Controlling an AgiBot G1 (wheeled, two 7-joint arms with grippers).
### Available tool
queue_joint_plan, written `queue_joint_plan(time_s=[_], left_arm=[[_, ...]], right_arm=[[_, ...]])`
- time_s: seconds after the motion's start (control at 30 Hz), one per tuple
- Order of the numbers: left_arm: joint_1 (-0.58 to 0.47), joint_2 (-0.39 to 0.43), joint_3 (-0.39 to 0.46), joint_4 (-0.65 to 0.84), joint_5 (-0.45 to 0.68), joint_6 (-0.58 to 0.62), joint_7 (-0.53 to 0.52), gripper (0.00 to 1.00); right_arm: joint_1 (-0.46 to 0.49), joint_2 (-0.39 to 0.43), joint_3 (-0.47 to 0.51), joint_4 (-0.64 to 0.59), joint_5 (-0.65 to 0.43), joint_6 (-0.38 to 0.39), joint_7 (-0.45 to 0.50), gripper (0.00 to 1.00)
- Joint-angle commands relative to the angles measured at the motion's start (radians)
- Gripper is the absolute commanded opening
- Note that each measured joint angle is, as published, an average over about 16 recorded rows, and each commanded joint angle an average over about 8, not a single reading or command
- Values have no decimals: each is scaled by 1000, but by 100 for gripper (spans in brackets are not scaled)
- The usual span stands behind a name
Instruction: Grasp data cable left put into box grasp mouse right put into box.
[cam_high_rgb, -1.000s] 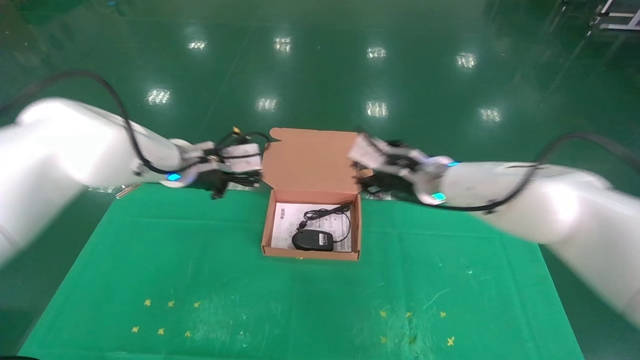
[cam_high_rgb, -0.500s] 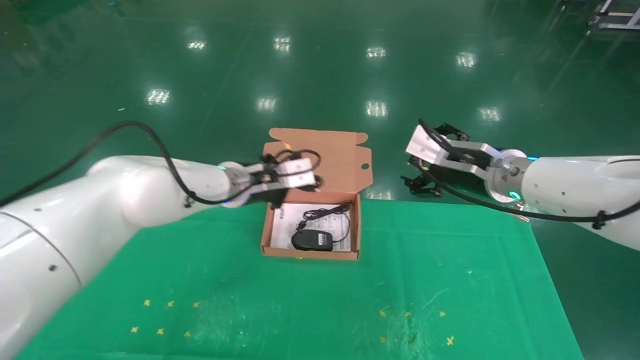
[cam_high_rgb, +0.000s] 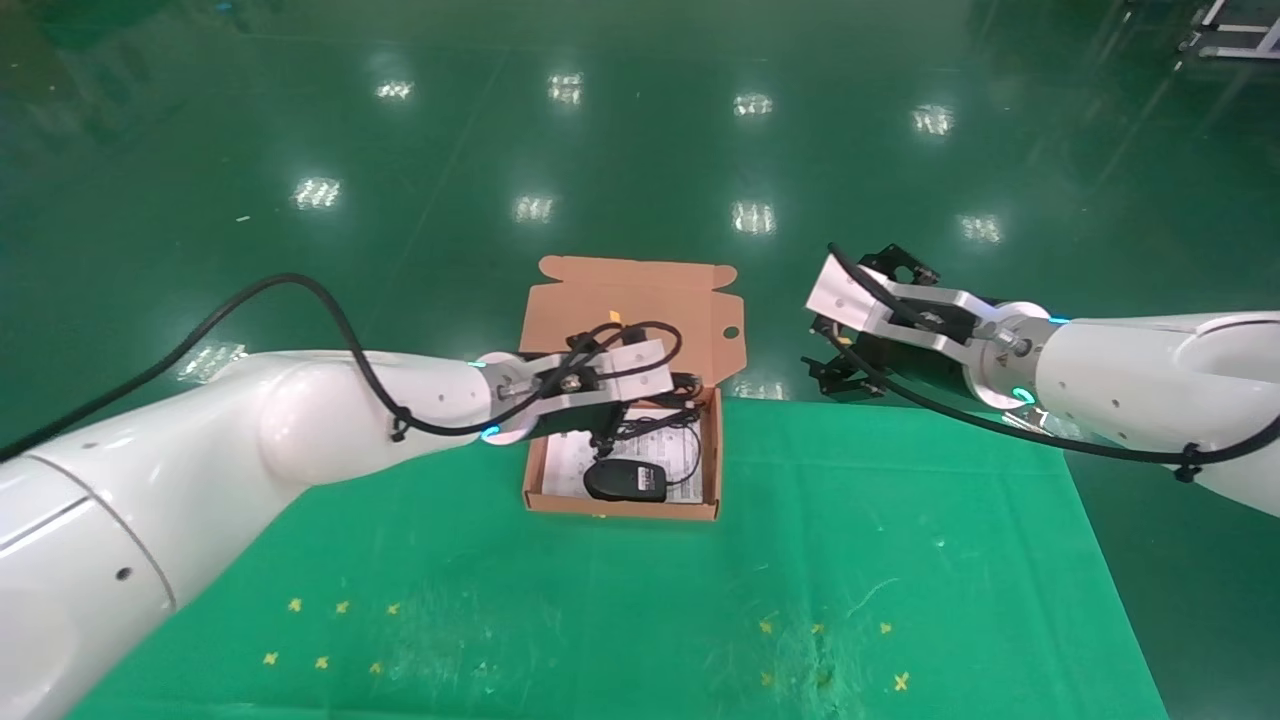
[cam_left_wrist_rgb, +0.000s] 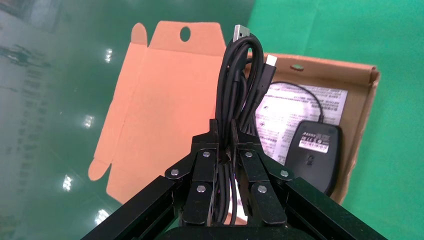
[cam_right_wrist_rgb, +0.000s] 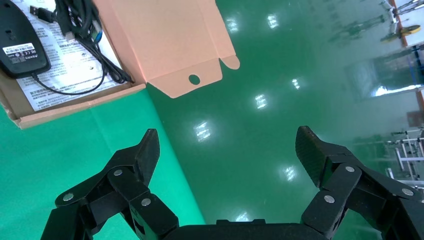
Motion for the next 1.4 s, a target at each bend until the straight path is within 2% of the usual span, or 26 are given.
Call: queue_joint_plan(time_s=[0.03, 0.27, 0.5, 0.67, 0.87, 1.03, 1.4], left_arm=[[2, 1, 1, -3, -22, -2, 5, 100], [1, -10, 0, -10, -9, 3, 3, 100], [-43, -65, -7, -62, -8, 22, -34, 100], [-107, -109, -24, -114, 12, 6, -85, 100], [-139, -144, -52, -159, 9, 7, -106, 100], [-101, -188, -119, -197, -52, 69, -93, 100], [28, -298, -300, -284, -228, 251, -44, 100]], right_arm=[[0, 2, 0, 7, -12, -2, 10, 100], [-1, 0, 1, 1, -5, -2, 4, 100], [7, 2, 11, -3, -9, 17, 3, 100], [38, -1, 20, -22, -42, 42, -20, 100], [67, -8, 10, -42, -95, 32, -70, 100], [44, 0, 51, -38, -52, -17, -117, 100], [-85, 50, 248, -4, 191, -206, -226, 100]])
